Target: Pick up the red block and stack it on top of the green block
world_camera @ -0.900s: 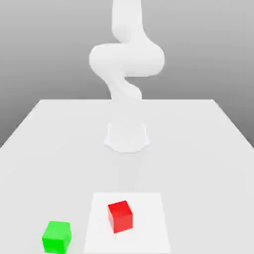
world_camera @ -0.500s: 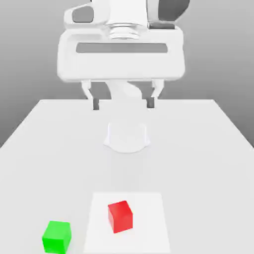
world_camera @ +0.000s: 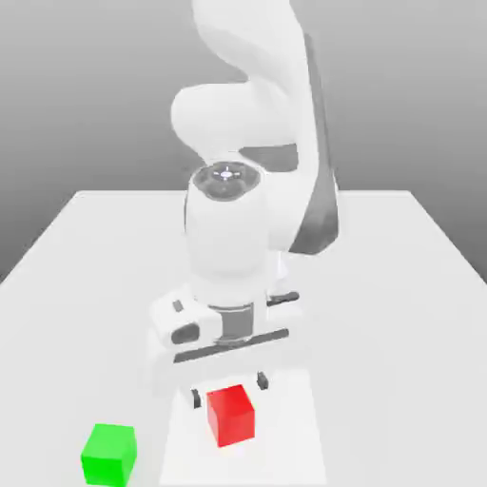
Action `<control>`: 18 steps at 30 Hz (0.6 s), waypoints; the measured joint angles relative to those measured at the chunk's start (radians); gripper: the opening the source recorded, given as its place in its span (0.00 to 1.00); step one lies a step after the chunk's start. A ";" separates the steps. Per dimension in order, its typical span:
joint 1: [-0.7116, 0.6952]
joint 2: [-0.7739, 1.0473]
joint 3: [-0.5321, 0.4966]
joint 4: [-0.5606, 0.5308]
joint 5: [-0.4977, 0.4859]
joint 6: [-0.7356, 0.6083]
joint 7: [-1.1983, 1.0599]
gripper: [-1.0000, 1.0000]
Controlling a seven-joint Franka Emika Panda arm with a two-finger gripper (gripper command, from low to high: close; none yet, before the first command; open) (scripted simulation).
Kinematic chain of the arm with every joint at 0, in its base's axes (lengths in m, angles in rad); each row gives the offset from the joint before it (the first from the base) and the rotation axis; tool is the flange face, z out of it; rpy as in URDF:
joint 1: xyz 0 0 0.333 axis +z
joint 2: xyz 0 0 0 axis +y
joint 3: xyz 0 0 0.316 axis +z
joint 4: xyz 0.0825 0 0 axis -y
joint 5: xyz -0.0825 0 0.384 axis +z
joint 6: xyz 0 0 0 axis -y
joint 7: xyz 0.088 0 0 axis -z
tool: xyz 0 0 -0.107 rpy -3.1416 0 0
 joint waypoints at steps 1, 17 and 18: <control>-0.004 0.018 0.005 0.003 0.004 0.016 -0.003 0.00; -0.051 -0.163 -0.079 0.068 -0.045 -0.233 0.111 0.00; -0.069 -0.153 -0.100 0.102 -0.038 -0.259 0.134 0.00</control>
